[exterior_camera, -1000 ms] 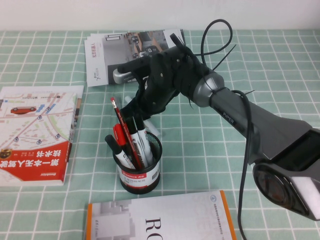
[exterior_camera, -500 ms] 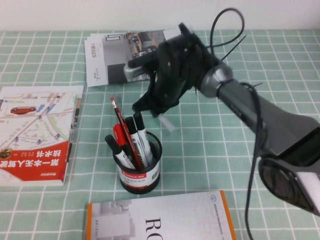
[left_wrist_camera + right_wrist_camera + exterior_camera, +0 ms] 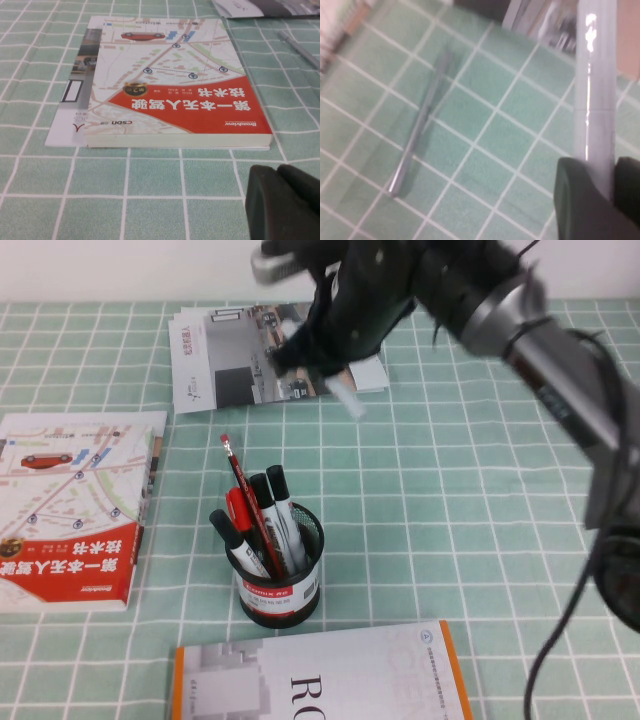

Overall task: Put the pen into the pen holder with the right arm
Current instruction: Place the pen onto the pen holder

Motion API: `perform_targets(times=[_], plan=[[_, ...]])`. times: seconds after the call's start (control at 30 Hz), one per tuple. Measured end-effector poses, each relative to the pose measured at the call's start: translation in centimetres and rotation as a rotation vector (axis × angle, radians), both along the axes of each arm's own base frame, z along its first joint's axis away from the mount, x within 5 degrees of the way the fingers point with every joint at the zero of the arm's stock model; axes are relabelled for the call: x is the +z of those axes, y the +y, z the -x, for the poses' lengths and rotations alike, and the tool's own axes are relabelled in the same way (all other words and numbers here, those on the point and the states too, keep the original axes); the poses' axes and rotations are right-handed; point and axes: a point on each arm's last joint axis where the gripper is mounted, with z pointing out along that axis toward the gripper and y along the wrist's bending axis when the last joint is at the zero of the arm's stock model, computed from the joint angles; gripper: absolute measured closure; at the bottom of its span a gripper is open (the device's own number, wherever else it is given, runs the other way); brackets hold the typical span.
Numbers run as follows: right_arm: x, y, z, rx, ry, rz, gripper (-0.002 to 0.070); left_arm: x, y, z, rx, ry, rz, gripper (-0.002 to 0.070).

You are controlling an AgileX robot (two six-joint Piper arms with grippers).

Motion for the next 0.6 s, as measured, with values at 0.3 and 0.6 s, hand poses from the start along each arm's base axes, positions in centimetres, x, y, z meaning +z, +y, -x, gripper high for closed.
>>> perform_targets(times=[0.3,0.6], plan=[[5.8,-2.6,3.9,0.014,-0.048,-0.016,0.0566,0.0,0.0,0.0,0.0,0.0,0.0,0.0679],[5.2,-6.7,10.1,0.002,-0.013,-0.037,0.0566,0.0,0.0,0.0,0.0,0.0,0.0,0.0679]])
